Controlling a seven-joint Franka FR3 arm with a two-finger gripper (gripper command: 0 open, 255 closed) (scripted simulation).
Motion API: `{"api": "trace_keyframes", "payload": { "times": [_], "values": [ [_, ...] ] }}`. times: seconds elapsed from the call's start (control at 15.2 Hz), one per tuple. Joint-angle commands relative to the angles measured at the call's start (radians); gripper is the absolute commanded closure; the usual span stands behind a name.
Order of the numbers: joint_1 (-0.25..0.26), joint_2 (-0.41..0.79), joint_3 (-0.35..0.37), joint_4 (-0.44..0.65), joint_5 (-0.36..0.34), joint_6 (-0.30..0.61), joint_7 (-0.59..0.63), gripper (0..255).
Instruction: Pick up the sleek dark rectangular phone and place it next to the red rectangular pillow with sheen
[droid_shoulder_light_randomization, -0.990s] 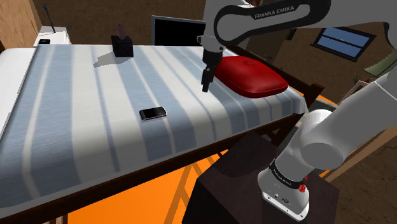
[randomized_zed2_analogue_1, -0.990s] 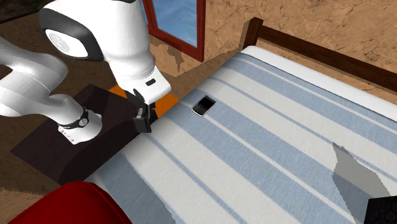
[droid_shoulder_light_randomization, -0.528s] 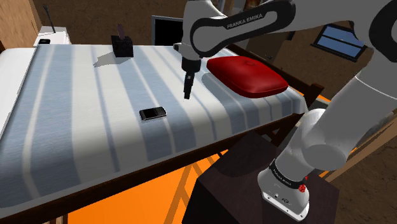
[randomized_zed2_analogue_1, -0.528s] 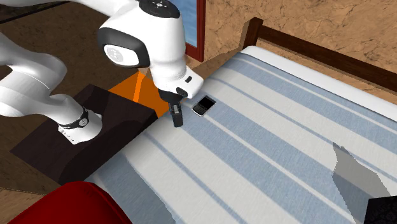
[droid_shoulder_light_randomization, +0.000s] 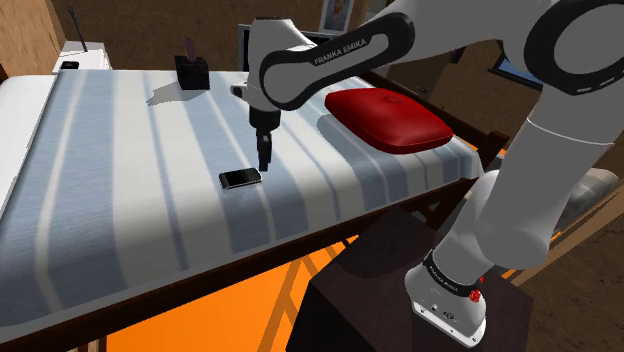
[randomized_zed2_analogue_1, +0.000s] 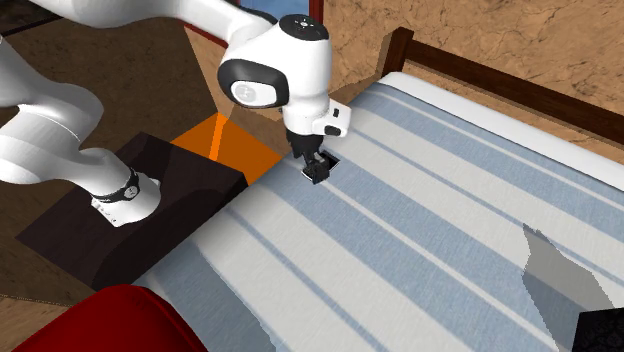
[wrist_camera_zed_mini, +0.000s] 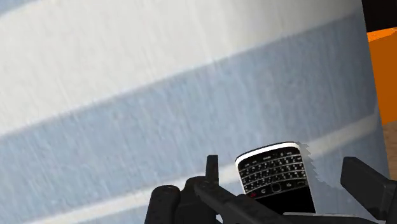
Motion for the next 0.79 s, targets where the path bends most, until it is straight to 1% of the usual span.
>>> {"api": "trace_keyframes", "payload": {
  "times": [0.0, 0.46, 0.73],
  "values": [
    [0.014, 0.045, 0.016, 0.035, 0.002, 0.016, -0.032, 0],
    [0.016, 0.094, 0.015, -0.002, -0.005, 0.101, -0.027, 0],
    [0.016, 0.098, 0.015, -0.004, -0.006, 0.108, -0.026, 0]
  ]
}}
